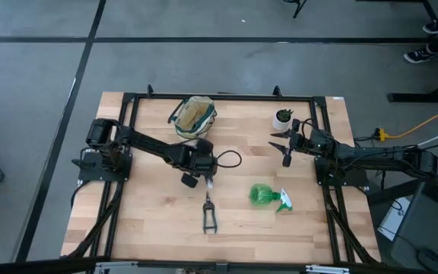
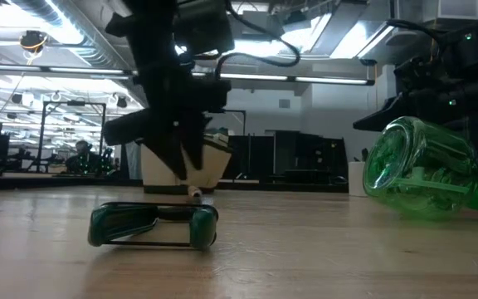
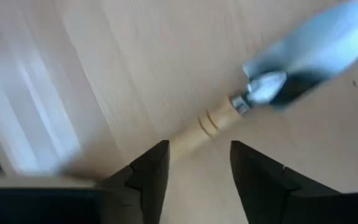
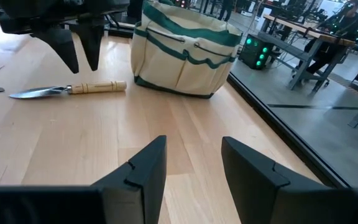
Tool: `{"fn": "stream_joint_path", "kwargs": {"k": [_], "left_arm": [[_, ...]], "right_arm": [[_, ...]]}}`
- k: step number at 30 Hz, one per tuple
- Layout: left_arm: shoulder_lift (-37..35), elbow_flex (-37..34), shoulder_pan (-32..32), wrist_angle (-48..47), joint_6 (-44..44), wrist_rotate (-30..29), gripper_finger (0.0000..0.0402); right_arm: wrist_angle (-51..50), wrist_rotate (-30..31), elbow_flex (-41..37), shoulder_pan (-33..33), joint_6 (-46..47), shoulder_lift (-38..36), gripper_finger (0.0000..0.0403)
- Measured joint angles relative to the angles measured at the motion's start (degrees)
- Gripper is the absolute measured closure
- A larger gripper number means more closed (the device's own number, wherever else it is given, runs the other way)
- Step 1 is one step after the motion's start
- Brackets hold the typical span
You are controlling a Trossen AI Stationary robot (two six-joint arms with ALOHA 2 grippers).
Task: Pick & Place Garden tools in Gardening bag
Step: Put the trowel into the gardening bag
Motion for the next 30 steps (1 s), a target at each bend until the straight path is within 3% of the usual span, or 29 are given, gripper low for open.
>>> {"fn": "stream_joint_path", "kwargs": {"k": [9,25,30], "left_arm": [[0.0,0.0,2.3,5.3,23.5,6.7,0.0224],[1.9,-0.3,2.7,5.3,41.9,7.5,0.0236],[5.1,-0.2,2.7,5.9,44.1,4.4,0.0237]], "right_arm": [[0.0,0.0,0.0,0.0,0.0,0.0,0.0245],[0.0,0.0,0.0,0.0,0.0,0.0,0.0245],[-0.5,-0.1,0.0,0.0,0.0,0.0,0.0245]]}}
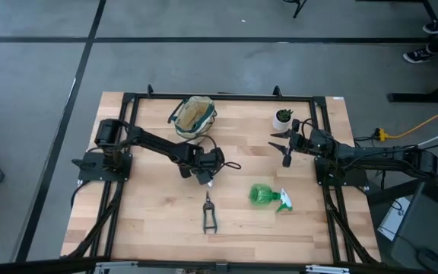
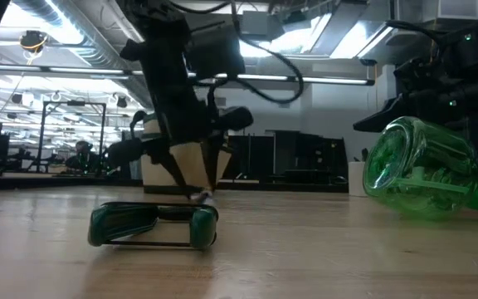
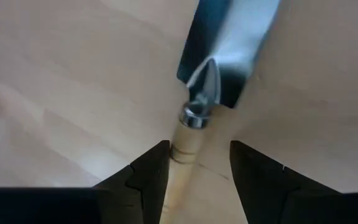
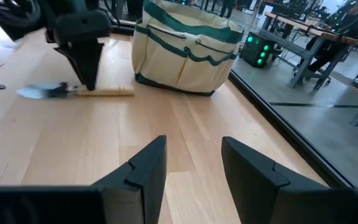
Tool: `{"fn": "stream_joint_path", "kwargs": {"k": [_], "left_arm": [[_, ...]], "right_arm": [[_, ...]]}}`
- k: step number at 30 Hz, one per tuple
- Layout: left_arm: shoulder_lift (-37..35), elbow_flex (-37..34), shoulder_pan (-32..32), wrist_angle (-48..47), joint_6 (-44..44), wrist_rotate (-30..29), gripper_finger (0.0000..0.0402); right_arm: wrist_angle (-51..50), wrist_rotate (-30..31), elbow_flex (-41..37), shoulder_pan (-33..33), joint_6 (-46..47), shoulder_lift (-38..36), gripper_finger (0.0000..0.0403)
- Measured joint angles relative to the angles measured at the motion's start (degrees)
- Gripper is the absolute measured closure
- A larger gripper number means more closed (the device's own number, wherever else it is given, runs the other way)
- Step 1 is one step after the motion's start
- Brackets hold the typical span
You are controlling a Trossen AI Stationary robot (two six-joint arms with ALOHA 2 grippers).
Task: Pick & Place Garden tools in Gardening bag
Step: Put the trowel into the gardening bag
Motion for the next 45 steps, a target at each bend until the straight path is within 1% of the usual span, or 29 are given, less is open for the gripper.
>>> {"fn": "stream_joint_path", "kwargs": {"k": [6,8,11,15,19,23,25,29,31,33,36,39,45], "left_arm": [[0.9,0.1,0.0,0.0,0.1,-0.2,0.0243],[0.9,0.1,0.0,0.0,-1.4,0.2,0.0250],[0.9,0.1,0.0,-0.2,-6.9,0.6,0.0266],[1.0,0.1,0.2,-1.2,-17.8,1.6,0.0294],[1.0,0.1,1.2,-2.5,-29.5,5.6,0.0321],[1.1,0.1,1.2,-2.5,-38.5,9.9,0.0332],[1.1,0.1,1.1,-2.3,-41.6,13.1,0.0331],[1.1,0.0,1.1,-0.6,-46.8,22.5,0.0326],[1.2,0.0,1.0,1.4,-49.2,25.4,0.0327],[1.2,0.0,0.8,3.3,-51.6,26.8,0.0330],[1.3,-0.1,0.2,5.6,-55.1,26.7,0.0330],[1.4,-0.1,-0.1,7.4,-55.6,26.2,0.0330],[1.5,-0.2,-1.4,10.1,-55.7,20.2,0.0333]], "right_arm": [[-0.1,0.0,0.0,0.0,0.0,0.0,0.0245],[-0.2,0.0,0.0,0.0,0.0,0.0,0.0245],[-0.4,0.0,0.0,0.0,0.0,0.0,0.0245],[-0.4,0.0,0.0,0.0,0.0,0.0,0.0245],[-0.4,0.0,0.0,0.0,0.0,0.0,0.0245],[-0.4,0.0,0.0,0.0,0.0,0.0,0.0245],[-0.4,0.0,0.0,0.0,0.0,0.0,0.0245],[-0.4,0.0,0.0,0.0,0.0,0.0,0.0245],[-0.4,0.0,0.0,0.0,0.0,0.0,0.0245],[-0.4,0.1,0.0,0.0,0.0,0.0,0.0245],[-0.4,0.1,0.0,0.0,0.0,0.0,0.0244],[-0.4,0.1,0.0,0.0,0.0,0.0,0.0244],[-0.4,0.1,0.0,0.0,0.0,0.0,0.0244]]}}
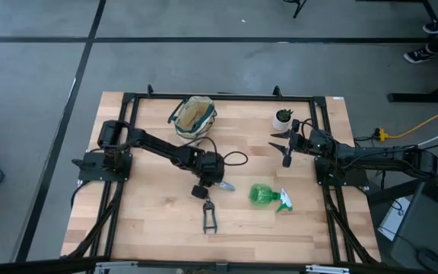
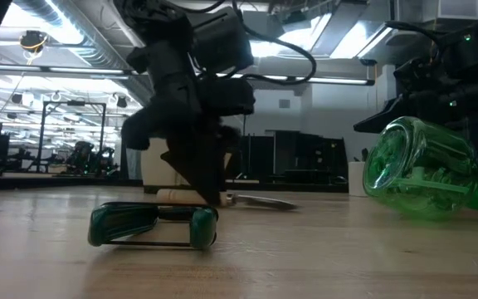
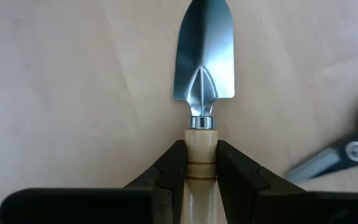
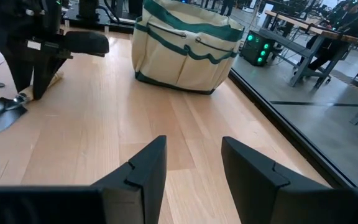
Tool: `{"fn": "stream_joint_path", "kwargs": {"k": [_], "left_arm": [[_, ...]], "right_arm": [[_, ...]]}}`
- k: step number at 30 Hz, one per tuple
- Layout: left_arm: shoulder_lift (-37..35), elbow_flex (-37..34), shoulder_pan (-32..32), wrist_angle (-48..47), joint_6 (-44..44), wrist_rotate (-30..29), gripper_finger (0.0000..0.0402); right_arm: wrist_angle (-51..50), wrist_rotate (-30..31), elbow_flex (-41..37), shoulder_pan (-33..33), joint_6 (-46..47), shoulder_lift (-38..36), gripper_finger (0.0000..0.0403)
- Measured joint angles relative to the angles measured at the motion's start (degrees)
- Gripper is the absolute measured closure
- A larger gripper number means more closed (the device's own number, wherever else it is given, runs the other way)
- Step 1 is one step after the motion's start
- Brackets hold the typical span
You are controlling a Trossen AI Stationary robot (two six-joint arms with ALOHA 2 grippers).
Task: Pick & Place Garden tools in Gardening bag
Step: Put the trowel into the gardening bag
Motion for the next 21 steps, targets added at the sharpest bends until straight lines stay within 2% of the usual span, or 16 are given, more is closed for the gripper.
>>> {"fn": "stream_joint_path", "kwargs": {"k": [9,15,21], "left_arm": [[-1.0,0.0,-1.7,6.3,-0.7,-9.6,0.0334],[-5.6,0.0,-0.3,12.1,2.8,-10.3,0.0335],[-10.5,0.0,5.1,17.5,10.5,-9.1,0.0336]], "right_arm": [[0.0,0.0,0.0,0.0,0.0,0.0,0.0244],[0.0,0.0,0.0,0.0,0.0,0.0,0.0245],[0.0,0.0,0.0,0.0,0.0,0.0,0.0245]]}}
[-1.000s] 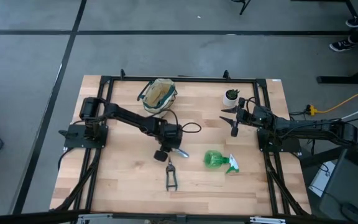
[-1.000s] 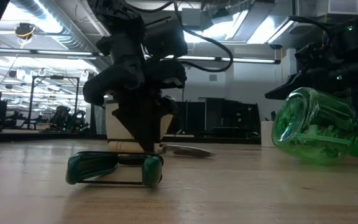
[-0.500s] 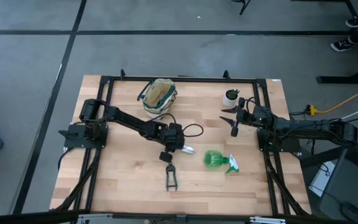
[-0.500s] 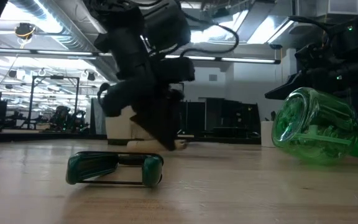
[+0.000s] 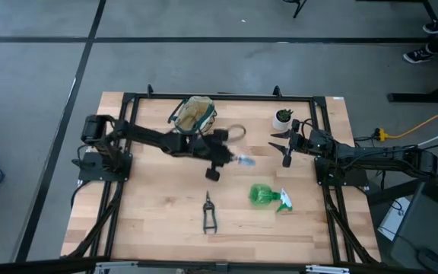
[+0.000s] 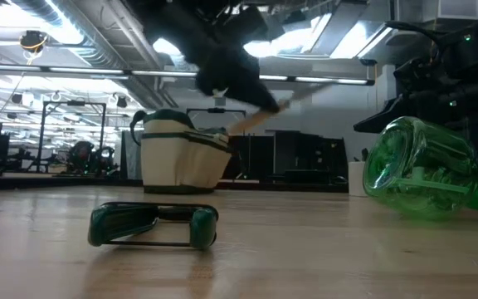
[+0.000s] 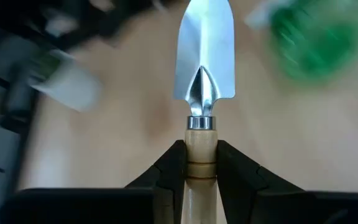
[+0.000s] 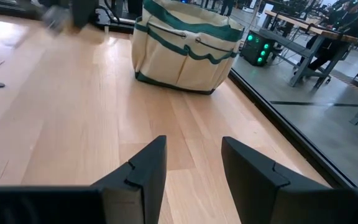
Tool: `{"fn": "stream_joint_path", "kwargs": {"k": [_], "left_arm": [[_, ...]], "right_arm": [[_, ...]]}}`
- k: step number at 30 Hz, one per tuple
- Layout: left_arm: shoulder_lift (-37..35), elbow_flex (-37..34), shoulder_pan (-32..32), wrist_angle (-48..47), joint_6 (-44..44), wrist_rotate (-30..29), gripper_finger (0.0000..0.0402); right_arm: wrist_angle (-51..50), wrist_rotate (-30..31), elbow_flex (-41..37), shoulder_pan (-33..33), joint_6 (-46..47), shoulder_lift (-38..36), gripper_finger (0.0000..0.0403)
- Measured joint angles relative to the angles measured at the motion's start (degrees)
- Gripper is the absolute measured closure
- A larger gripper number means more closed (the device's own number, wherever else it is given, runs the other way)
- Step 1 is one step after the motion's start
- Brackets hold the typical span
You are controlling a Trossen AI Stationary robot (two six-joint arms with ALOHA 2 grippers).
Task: Pick & Place Garden tools in Gardening bag
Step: Put the trowel into the gardening bag
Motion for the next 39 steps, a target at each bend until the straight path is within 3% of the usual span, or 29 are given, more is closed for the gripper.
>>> {"fn": "stream_joint_path", "kwargs": {"k": [8,17,23,32,39], "left_arm": [[-1.6,0.1,8.4,11.2,-1.7,7.6,0.0336],[-1.6,0.1,6.0,19.3,-2.8,6.3,0.0336],[-1.6,0.1,2.5,24.9,-2.8,-3.5,0.0336],[-1.6,0.1,0.1,34.2,-4.9,-13.7,0.0336],[-1.6,0.1,-2.0,35.3,2.6,-33.6,0.0336]], "right_arm": [[0.0,0.0,0.0,0.0,0.0,0.0,0.0245],[0.0,0.0,0.0,0.0,0.0,0.0,0.0245],[0.0,0.0,0.0,0.0,0.0,0.0,0.0245],[0.0,0.0,0.0,0.0,0.0,0.0,0.0245],[0.0,0.0,0.0,0.0,0.0,0.0,0.0245]]}}
